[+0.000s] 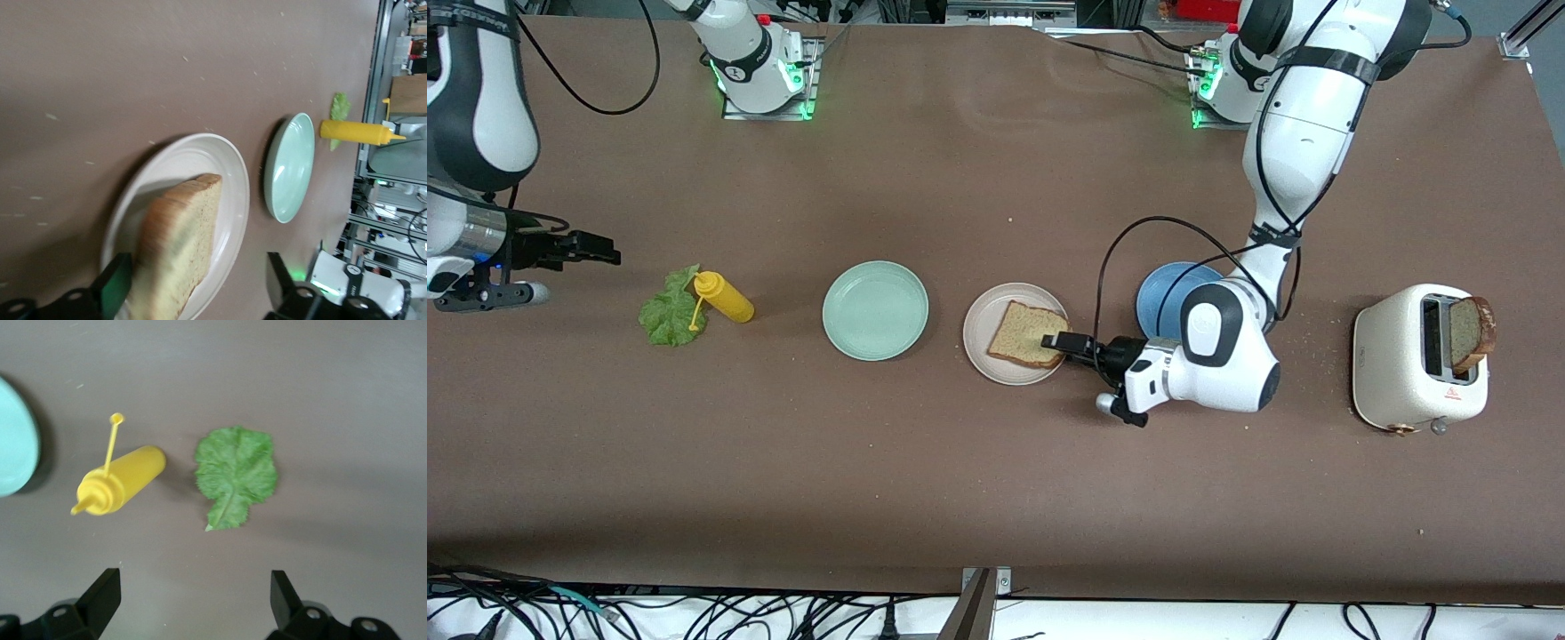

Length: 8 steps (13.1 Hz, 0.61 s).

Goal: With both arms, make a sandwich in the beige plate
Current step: 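Lower the bread onto the beige plate and open the left gripper, then move the left gripper to the toaster while the right gripper reaches the mustard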

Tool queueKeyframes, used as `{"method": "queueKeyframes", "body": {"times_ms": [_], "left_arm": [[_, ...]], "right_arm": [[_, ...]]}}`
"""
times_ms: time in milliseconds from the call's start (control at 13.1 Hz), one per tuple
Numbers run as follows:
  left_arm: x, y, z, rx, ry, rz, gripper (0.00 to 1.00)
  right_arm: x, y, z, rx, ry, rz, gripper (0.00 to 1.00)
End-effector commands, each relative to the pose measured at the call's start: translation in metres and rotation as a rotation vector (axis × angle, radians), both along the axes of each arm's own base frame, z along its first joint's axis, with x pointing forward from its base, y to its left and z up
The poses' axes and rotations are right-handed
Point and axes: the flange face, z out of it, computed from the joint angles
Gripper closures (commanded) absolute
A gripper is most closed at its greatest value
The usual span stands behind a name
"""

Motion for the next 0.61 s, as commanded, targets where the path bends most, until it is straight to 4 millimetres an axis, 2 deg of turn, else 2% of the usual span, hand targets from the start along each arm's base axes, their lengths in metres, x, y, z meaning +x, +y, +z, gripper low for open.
{"method": "queueKeyframes", "body": {"times_ms": [0, 230, 460, 536], "left_arm": [[0.016, 0.034, 0.035, 0.086, -0.067, -0.003, 0.0], [0.03, 0.073, 0.078, 0.238, -0.076, 0.055, 0.0], [0.041, 0.134, 0.137, 0.431, -0.177, 0.062, 0.0], [0.044, 0.159, 0.15, 0.489, -0.197, 0.067, 0.0]], "right_arm": [[-0.009, -0.008, -0.011, 0.114, -0.032, 0.223, 0.01], [-0.031, -0.028, -0.047, 0.39, -0.145, 0.42, 0.01], [-0.044, -0.049, -0.093, 0.565, -0.285, 0.655, 0.01], [-0.048, -0.055, -0.105, 0.604, -0.316, 0.696, 0.01]]}}
